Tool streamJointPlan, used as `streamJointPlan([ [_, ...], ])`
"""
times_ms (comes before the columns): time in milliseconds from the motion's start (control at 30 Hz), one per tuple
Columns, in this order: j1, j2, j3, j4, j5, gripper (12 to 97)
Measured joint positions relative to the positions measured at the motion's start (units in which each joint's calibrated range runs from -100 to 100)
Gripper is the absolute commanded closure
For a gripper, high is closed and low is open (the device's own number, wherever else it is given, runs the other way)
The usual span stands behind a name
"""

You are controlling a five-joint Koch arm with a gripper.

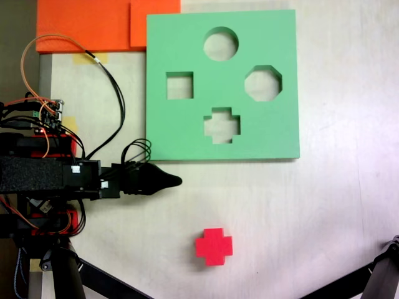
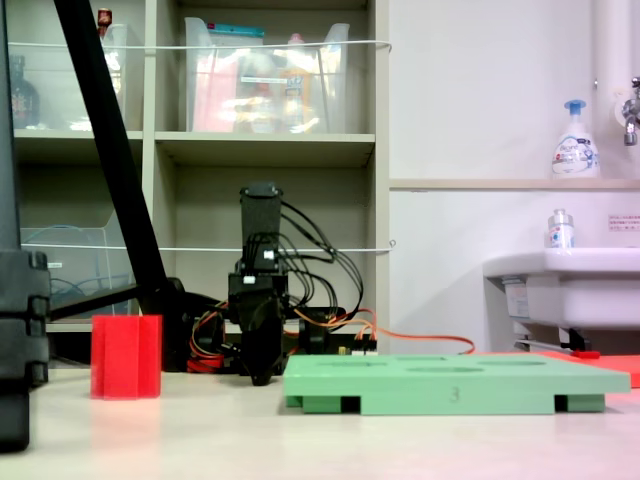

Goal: Put the cross columnar block into the corresponding hole

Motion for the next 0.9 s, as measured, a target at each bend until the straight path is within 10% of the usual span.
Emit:
streamJointPlan([
  [900, -2.05, 0.00, 0.00, 0.00, 6.35, 58.9],
])
